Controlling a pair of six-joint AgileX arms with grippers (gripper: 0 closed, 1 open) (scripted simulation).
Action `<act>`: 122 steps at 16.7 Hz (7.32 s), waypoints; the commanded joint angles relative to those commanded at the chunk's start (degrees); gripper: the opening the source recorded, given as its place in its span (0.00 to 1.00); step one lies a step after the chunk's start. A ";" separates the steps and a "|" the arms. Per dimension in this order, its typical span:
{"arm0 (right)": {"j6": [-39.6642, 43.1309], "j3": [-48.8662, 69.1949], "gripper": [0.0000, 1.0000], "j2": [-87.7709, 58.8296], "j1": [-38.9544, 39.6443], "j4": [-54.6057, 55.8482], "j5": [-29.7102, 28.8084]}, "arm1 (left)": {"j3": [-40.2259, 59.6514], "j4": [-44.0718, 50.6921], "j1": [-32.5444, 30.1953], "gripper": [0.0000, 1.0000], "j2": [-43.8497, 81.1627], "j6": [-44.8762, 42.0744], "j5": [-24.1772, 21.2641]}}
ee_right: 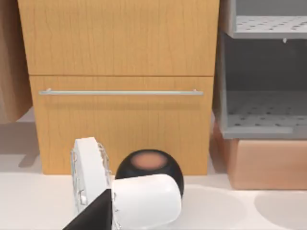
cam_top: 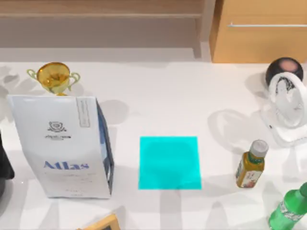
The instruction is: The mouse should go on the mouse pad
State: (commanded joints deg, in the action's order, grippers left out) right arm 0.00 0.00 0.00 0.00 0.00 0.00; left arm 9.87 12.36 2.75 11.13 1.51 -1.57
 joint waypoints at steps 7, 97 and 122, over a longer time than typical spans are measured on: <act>0.00 0.00 1.00 0.00 0.00 0.00 0.00 | 24.61 25.50 5.67 1.00 34.86 -4.27 1.94; 0.00 0.00 1.00 0.00 0.00 0.00 0.00 | 84.80 48.02 -12.13 0.00 84.89 -92.57 -3.41; 0.00 0.00 1.00 0.00 0.00 0.00 0.00 | 92.58 57.45 -49.12 0.00 113.69 -138.14 -2.26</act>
State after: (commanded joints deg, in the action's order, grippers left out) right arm 0.00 0.00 0.00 0.00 0.00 0.00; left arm 102.45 69.80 -46.37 124.81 -136.64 -3.83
